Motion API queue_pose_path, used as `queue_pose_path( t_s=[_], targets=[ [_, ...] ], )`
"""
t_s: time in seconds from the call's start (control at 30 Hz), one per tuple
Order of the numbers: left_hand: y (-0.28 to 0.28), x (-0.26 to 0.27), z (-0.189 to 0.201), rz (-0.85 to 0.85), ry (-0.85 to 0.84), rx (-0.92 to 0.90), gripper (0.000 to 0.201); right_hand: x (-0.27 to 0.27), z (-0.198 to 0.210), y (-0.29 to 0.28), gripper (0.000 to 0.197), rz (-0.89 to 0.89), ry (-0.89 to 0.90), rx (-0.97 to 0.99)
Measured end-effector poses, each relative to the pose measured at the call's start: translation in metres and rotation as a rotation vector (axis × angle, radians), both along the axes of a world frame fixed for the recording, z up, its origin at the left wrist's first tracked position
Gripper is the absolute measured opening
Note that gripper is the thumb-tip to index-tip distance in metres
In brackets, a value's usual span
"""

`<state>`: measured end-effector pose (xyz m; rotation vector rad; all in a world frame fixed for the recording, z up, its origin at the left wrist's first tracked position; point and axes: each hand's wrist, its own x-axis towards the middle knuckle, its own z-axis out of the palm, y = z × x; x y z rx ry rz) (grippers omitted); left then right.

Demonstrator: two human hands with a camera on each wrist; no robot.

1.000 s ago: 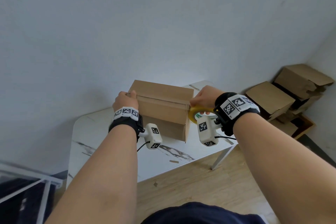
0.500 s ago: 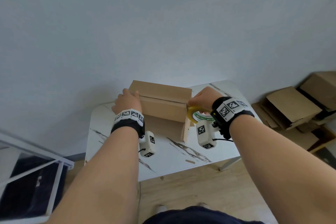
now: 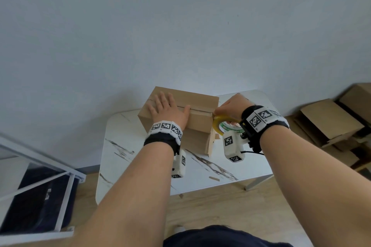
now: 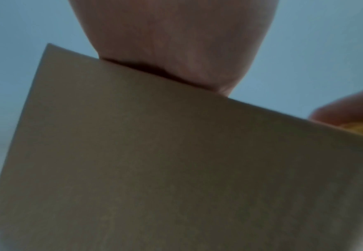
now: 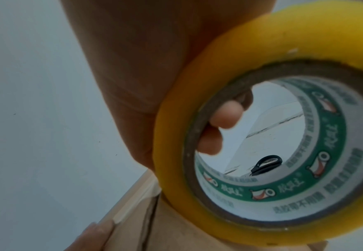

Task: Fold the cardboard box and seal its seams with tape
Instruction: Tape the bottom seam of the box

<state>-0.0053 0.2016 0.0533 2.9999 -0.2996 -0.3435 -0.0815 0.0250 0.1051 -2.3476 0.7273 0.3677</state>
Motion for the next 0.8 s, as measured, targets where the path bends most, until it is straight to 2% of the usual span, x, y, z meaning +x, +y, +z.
queue_pose_path(
  t_s=[0.13,0.2,0.37,0.43,0.57,0.7,0.8],
  targets=[
    [-0.010,-0.011,-0.005,-0.041,0.017,-0.047,0.069,-0.002,0.002,0.003,0.025,0.010,-0.004,-0.027],
    [-0.010,-0.012,-0.006,-0.051,0.017,-0.050,0.071,-0.002,0.002,0.003,0.027,0.010,-0.006,-0.029],
    [-0.013,-0.013,-0.002,-0.045,0.073,-0.020,0.105,0.001,0.001,0.004,0.035,0.034,-0.039,-0.038],
    [-0.015,-0.014,-0.004,-0.027,0.090,-0.023,0.110,0.003,0.001,0.005,0.033,0.077,-0.049,-0.043],
    [-0.013,-0.014,-0.009,0.007,0.123,-0.047,0.108,0.009,0.001,0.006,0.030,0.140,-0.045,-0.104],
    [-0.008,-0.012,-0.016,0.012,0.143,-0.078,0.103,0.013,0.001,0.004,0.021,0.144,-0.036,-0.057],
    [-0.006,-0.011,-0.019,0.007,0.113,-0.107,0.097,0.014,0.000,0.002,0.022,0.142,-0.040,-0.064]
  ],
)
